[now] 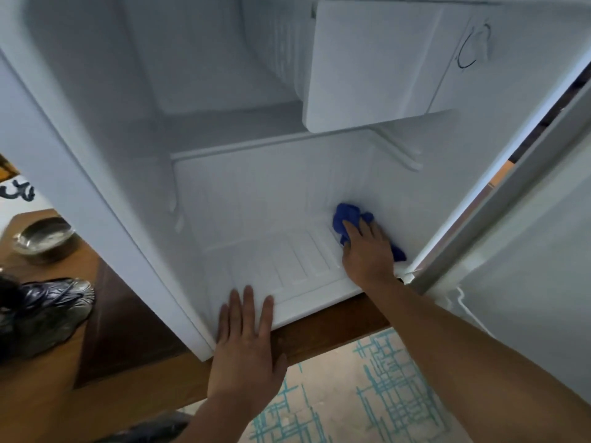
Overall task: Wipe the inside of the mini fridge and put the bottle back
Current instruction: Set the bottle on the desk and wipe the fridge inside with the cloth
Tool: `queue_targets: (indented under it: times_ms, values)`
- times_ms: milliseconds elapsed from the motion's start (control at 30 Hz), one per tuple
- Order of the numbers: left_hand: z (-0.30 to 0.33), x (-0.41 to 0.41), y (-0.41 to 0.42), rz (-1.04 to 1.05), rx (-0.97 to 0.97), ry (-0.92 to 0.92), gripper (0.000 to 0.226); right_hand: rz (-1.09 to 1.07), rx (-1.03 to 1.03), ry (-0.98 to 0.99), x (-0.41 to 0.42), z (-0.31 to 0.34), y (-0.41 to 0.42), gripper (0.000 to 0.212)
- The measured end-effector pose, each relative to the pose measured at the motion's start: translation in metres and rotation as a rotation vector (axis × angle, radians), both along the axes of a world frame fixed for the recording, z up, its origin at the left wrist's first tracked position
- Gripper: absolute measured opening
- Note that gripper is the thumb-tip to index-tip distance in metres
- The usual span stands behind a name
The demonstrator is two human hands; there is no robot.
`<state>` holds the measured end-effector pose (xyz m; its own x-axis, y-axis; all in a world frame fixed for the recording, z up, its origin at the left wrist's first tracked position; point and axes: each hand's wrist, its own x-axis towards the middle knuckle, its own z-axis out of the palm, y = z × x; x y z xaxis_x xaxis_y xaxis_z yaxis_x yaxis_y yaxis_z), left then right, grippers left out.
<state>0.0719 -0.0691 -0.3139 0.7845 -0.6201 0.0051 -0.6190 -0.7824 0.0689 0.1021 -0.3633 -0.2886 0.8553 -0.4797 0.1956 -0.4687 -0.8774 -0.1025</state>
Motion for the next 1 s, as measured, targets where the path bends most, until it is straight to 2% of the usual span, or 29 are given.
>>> queue_targets:
  times_ms: [100, 200, 267, 300, 400, 500, 567, 667, 767, 833, 867, 933, 1000]
  values:
    - [-0.002, 0.0, -0.002, 0.0, 0.002, -0.024, 0.096, -0.012, 0.016, -0.01, -0.004, 0.01, 0.007, 0.042]
    - [-0.003, -0.001, -0.001, -0.002, 0.037, 0.003, 0.098, -0.02, 0.114, 0.109, -0.015, 0.031, 0.012, 0.029]
    - [0.003, 0.0, 0.0, -0.003, 0.061, 0.057, 0.1, -0.026, 0.26, 0.211, -0.026, 0.055, 0.016, 0.032]
    - [0.009, 0.001, 0.001, 0.009, 0.05, 0.106, 0.1, -0.032, 0.365, 0.201, -0.033, 0.069, 0.018, 0.034]
    - [0.037, 0.002, 0.001, 0.127, -0.123, 0.334, 0.099, -0.07, 0.711, 0.007, -0.058, 0.108, 0.026, 0.029]
    - [0.083, -0.014, -0.014, 0.171, -0.401, 0.433, 0.074, -0.024, 0.976, -0.154, -0.089, 0.147, 0.042, 0.018]
    - [0.121, -0.027, -0.031, 0.223, -0.614, 0.593, 0.06, 0.026, 1.08, -0.216, -0.109, 0.173, 0.054, 0.018]
    - [0.175, -0.044, -0.051, 0.336, -0.946, 0.752, 0.036, 0.095, 1.091, -0.281, -0.142, 0.202, 0.07, 0.025]
    - [0.226, -0.064, -0.062, 0.355, -1.138, 0.879, 0.049, 0.187, 1.016, -0.282, -0.168, 0.225, 0.082, 0.033]
    - [0.252, -0.076, -0.067, 0.324, -1.146, 1.019, 0.048, 0.227, 0.998, -0.26, -0.182, 0.236, 0.087, 0.037]
    - [0.262, -0.082, -0.069, 0.315, -1.134, 1.031, 0.041, 0.246, 1.002, -0.25, -0.19, 0.239, 0.089, 0.039]
    - [0.276, -0.091, -0.073, 0.319, -1.119, 0.956, 0.02, 0.285, 1.035, -0.262, -0.205, 0.245, 0.091, 0.042]
    - [0.287, -0.098, -0.073, 0.325, -1.122, 0.923, 0.013, 0.293, 1.107, -0.295, -0.219, 0.254, 0.09, 0.041]
